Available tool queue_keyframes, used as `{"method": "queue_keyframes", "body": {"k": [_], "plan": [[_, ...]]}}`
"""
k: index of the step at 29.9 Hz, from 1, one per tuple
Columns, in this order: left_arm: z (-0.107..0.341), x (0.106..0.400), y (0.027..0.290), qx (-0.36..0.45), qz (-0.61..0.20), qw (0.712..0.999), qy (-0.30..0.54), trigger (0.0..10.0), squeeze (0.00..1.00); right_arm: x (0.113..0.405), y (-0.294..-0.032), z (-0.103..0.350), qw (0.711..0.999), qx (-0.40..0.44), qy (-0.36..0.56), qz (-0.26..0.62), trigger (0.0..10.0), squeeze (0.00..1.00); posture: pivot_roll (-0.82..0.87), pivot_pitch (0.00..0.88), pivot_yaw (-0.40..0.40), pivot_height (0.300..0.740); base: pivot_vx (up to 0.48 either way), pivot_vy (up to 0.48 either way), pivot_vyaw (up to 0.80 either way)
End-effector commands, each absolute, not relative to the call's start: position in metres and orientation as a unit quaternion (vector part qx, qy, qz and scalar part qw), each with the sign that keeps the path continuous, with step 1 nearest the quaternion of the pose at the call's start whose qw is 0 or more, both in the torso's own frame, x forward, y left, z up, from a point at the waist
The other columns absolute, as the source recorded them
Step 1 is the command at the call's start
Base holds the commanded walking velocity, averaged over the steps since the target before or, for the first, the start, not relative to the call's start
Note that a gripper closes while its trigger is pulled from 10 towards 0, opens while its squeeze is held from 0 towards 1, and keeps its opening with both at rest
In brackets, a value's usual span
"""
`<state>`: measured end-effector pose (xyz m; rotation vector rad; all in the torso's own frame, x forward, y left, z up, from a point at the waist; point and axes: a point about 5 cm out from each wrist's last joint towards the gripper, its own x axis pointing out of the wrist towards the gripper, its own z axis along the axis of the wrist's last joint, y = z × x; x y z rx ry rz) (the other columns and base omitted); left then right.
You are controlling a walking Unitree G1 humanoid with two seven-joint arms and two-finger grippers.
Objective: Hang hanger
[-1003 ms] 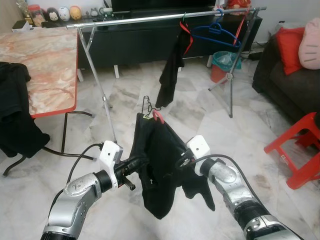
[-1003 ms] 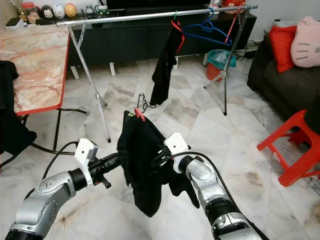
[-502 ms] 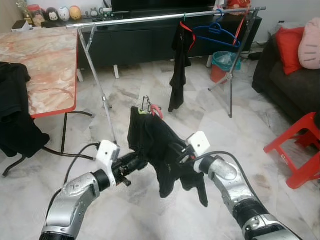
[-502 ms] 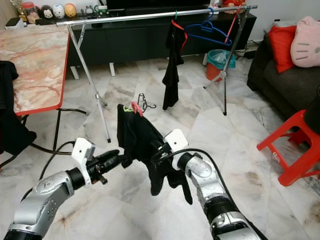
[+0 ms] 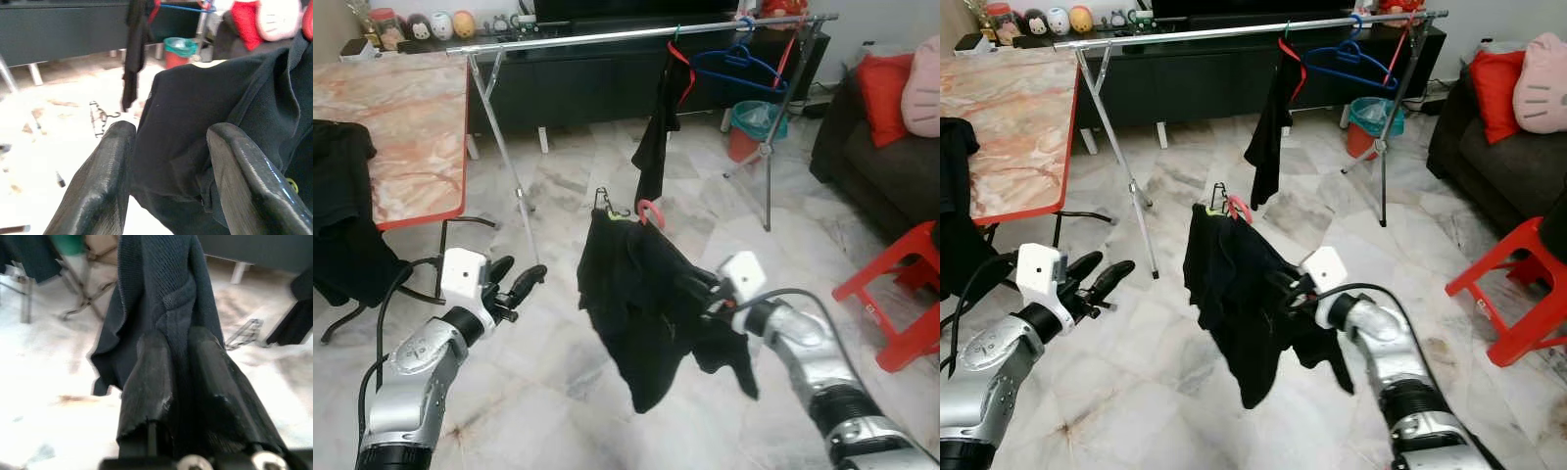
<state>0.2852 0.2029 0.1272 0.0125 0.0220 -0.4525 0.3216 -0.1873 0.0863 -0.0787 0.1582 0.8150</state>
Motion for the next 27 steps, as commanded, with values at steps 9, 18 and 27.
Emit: {"method": "queue_keyframes", "body": {"k": [9,18,27], "plan": [[0.131,0.264,0.194,0.031,-0.352,0.934,0.047,10.0,0.0,0.31,-0.198,0.109,0.852,0.011,0.055,0.521,10.0,0.0,0.03,0.014,-0.027,0.74,0.0,0.0,0.0],[0.136,0.254,0.188,0.022,-0.406,0.912,0.055,10.0,0.0,0.307,-0.206,0.107,0.822,0.022,0.09,0.562,10.0,0.0,0.04,0.0,-0.039,0.74,0.0,0.0,0.0],[0.152,0.259,0.183,0.015,-0.426,0.904,0.03,10.0,1.0,0.3,-0.209,0.111,0.786,0.04,0.104,0.607,10.0,0.0,0.04,0.012,-0.047,0.74,0.0,0.0,0.0]]}}
